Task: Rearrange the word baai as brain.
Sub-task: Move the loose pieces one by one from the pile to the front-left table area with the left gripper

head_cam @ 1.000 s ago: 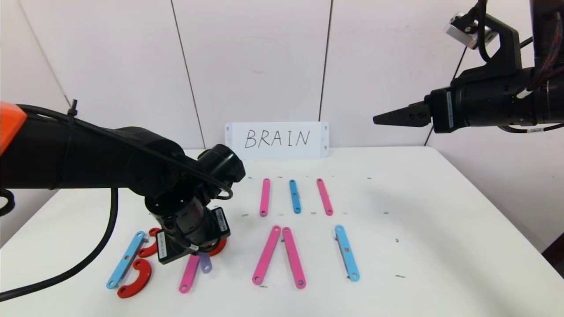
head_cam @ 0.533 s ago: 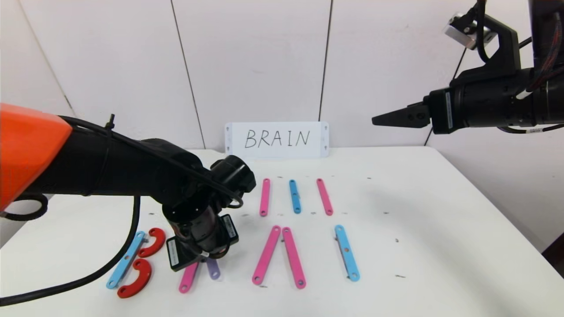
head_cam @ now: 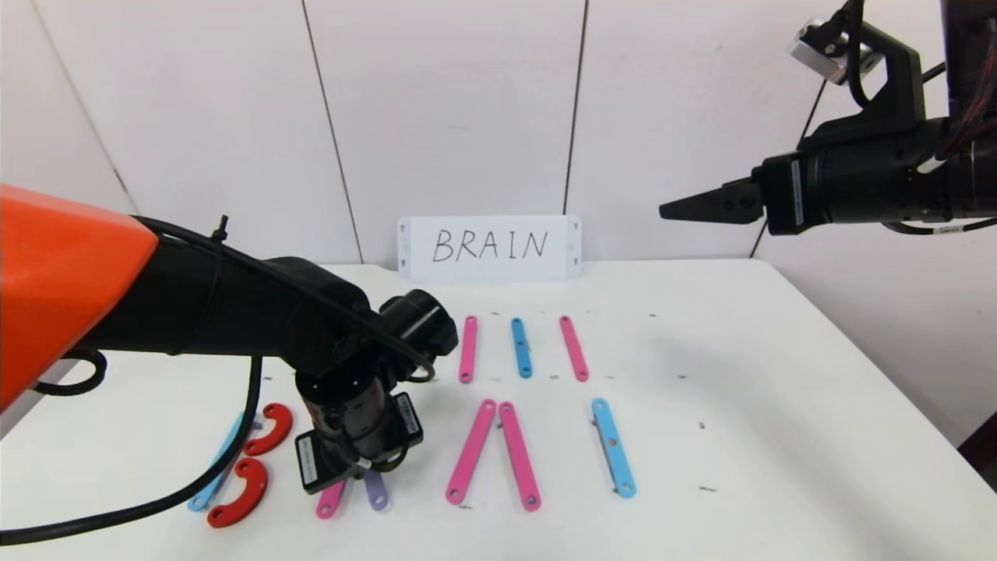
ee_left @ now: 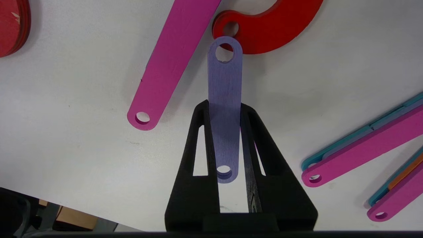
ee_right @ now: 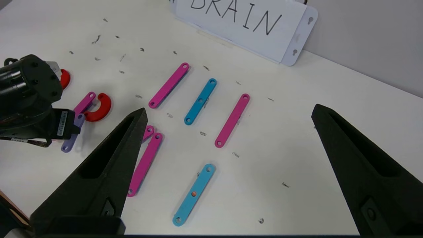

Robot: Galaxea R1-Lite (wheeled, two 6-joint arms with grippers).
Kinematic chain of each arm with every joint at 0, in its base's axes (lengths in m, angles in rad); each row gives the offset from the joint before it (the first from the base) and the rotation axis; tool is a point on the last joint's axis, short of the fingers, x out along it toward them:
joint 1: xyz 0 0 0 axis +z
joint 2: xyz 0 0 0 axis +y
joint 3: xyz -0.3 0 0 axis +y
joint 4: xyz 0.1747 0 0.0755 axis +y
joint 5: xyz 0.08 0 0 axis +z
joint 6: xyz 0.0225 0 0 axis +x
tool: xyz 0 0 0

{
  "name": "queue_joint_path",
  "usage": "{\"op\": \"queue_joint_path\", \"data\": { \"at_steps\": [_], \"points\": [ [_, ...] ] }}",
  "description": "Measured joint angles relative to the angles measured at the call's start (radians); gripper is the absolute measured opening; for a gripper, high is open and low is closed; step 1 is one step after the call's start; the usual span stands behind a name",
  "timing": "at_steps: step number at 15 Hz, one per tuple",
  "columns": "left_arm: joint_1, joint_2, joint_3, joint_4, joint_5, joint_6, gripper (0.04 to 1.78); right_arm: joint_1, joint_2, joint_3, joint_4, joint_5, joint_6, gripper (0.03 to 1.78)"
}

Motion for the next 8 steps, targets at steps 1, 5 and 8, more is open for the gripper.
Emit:
{"op": "queue_joint_path", "data": {
  "at_steps": [1, 5, 8],
  "points": [
    [-0.002, 0.000, 0.001, 0.002, 0.000, 0.000, 0.26, 0.000, -0.001, 0.000, 0.000, 0.000, 0.000, 1.74],
    [-0.013, -0.002, 0.020, 0.003, 0.001, -0.008, 0.26, -0.002, -0.001, -0.001, 0.000, 0.000, 0.000, 1.74],
    [-0.015, 0.001, 0.024, 0.004, 0.002, -0.016, 0.26, -0.002, -0.001, -0.001, 0.000, 0.000, 0.000, 1.74]
  ]
}}
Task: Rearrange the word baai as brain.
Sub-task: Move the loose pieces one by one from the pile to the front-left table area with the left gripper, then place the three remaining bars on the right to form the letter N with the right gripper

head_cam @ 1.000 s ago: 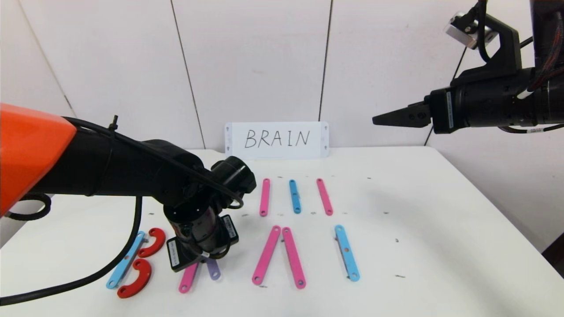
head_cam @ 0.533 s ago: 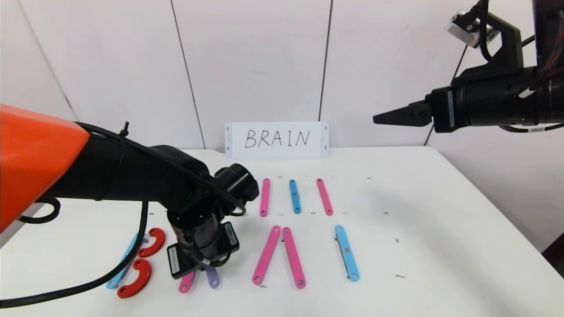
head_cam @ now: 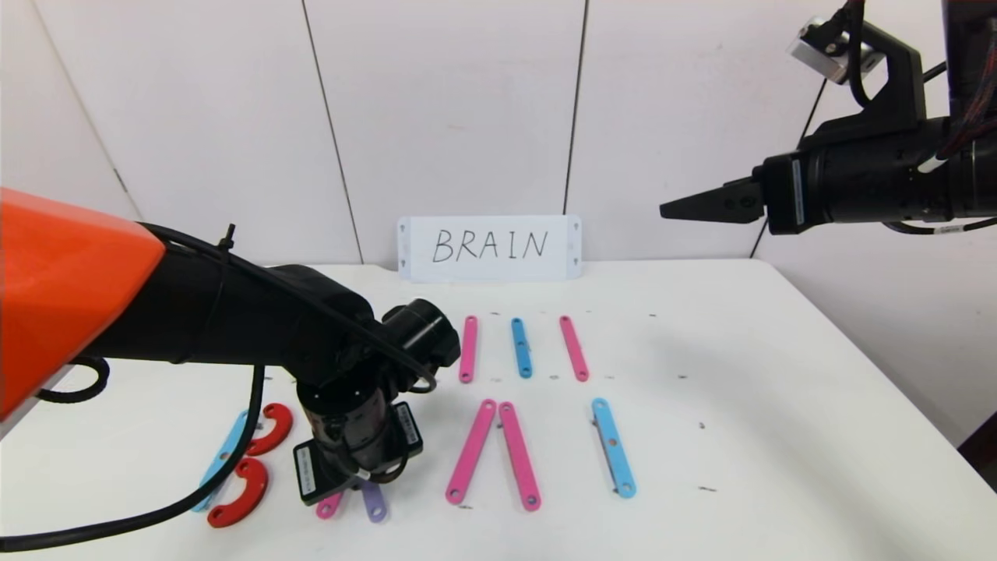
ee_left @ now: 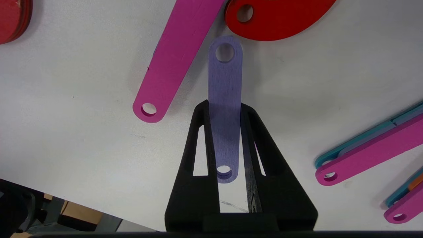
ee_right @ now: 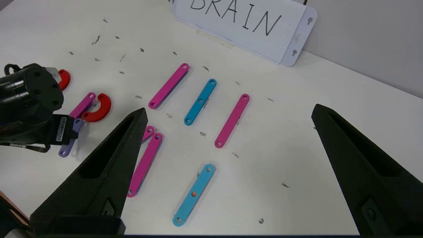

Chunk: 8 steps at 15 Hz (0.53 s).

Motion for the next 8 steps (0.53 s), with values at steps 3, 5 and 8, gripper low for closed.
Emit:
{"op": "queue_joint_path", "data": {
  "at_steps": [3, 5, 8],
  "points": [
    [0.000, 0.001, 0.001, 0.000, 0.001, -0.002, 0.26, 0.000, 0.000, 0.000, 0.000, 0.000, 0.000, 1.74],
    [0.000, 0.004, 0.001, -0.001, 0.008, -0.002, 0.29, 0.000, 0.000, 0.000, 0.001, 0.000, 0.000, 1.74],
    [0.001, 0.006, 0.000, -0.001, 0.009, -0.003, 0.51, 0.000, 0.001, 0.000, 0.001, 0.000, 0.000, 1.74]
  ]
}}
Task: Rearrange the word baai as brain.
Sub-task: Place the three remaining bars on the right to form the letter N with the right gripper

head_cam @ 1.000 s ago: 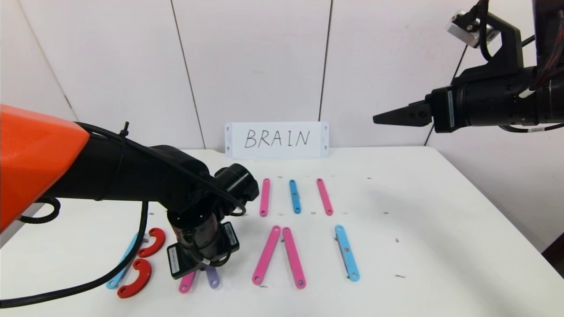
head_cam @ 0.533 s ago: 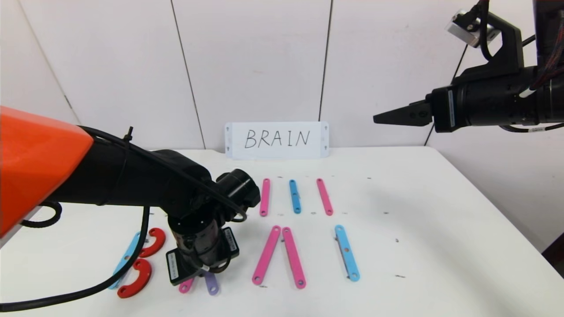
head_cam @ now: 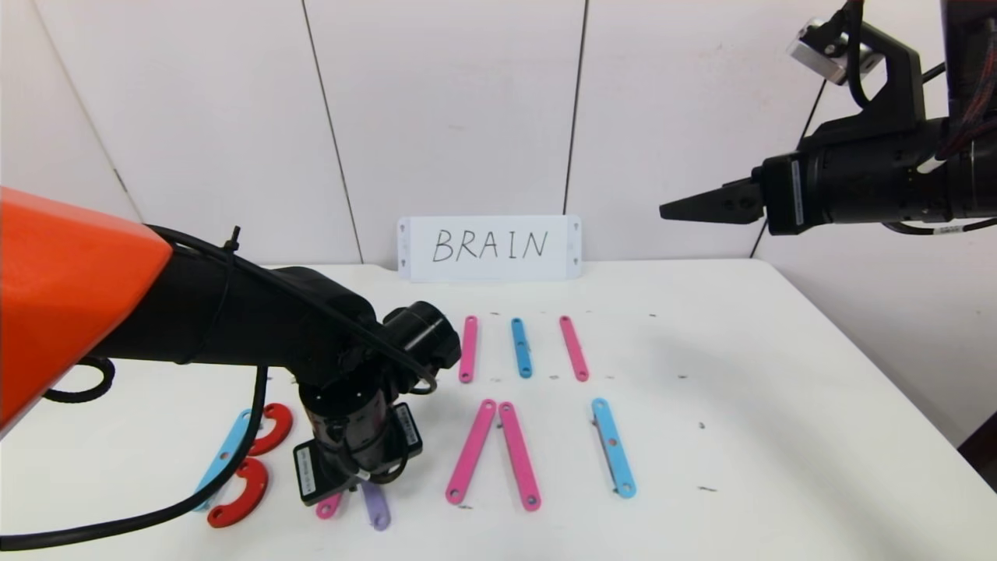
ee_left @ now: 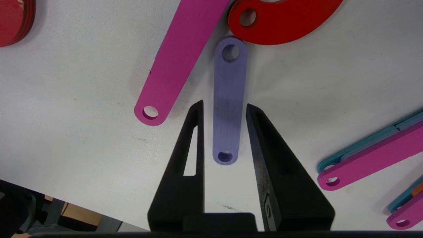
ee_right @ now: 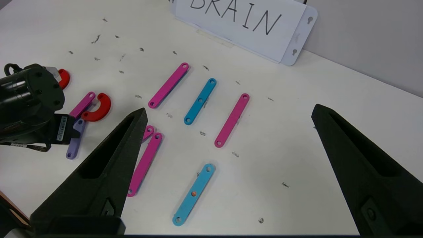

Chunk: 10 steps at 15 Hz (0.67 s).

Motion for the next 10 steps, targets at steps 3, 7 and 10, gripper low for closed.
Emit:
{"op": "queue_joint_path", "data": {
  "at_steps": [3, 7, 10],
  "points": [
    [0.000, -0.003, -0.004, -0.001, 0.001, 0.001, 0.98, 0.000, 0.001, 0.000, 0.000, 0.000, 0.000, 1.74],
    [-0.001, -0.040, -0.013, 0.000, -0.001, 0.009, 1.56, 0.000, 0.001, 0.000, 0.000, 0.000, 0.000, 1.74],
    [-0.002, -0.086, -0.022, 0.002, 0.001, 0.045, 1.73, -0.001, 0.001, -0.004, 0.016, 0.020, -0.003, 1.74]
  ]
}}
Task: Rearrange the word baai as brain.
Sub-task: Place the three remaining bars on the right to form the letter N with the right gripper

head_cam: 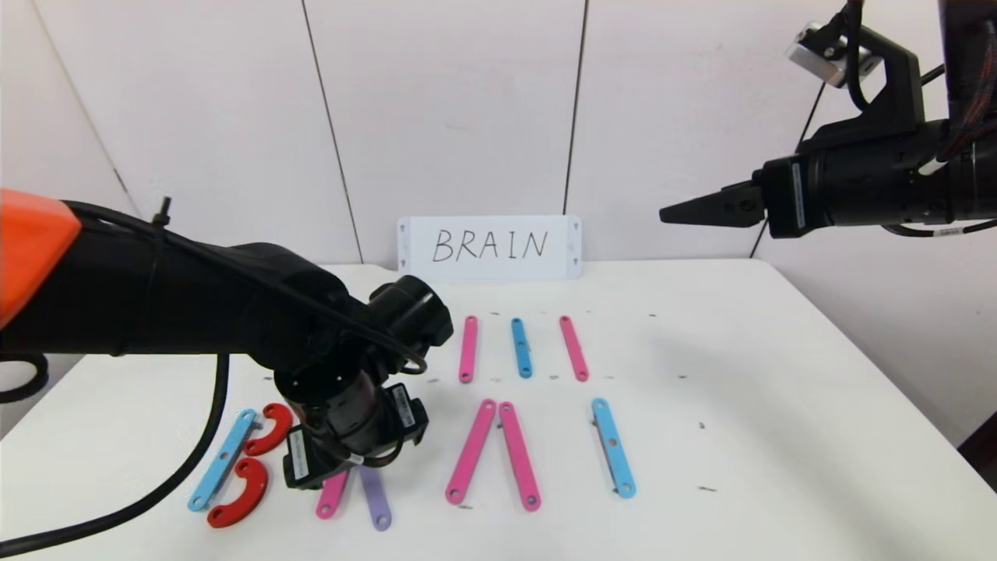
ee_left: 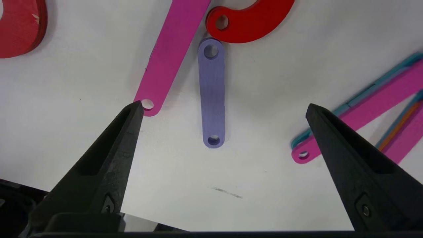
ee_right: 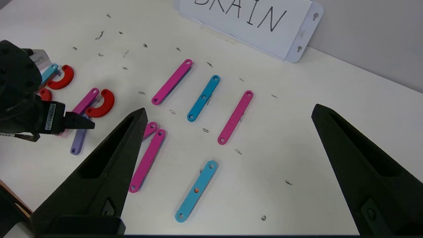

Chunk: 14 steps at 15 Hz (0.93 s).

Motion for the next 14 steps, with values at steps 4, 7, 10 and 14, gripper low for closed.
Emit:
{"op": "queue_joint_path", "data": {
  "at_steps": [4, 7, 10, 14],
  "points": [
    [0.036, -0.105, -0.013, 0.006, 0.001, 0.217, 1.74, -0.005, 0.005, 0.002, -0.014, -0.010, -0.016, 1.74],
    [0.105, -0.181, -0.060, 0.000, -0.004, 0.381, 1.74, -0.005, 0.013, 0.003, -0.020, -0.011, -0.027, 1.74],
    [0.164, -0.219, -0.148, 0.005, -0.018, 0.492, 1.74, -0.009, 0.039, -0.010, -0.021, -0.014, -0.032, 1.74],
    [0.252, -0.237, -0.276, 0.010, -0.104, 0.646, 1.74, -0.010, 0.055, -0.014, -0.017, -0.013, -0.048, 1.74]
  ]
}}
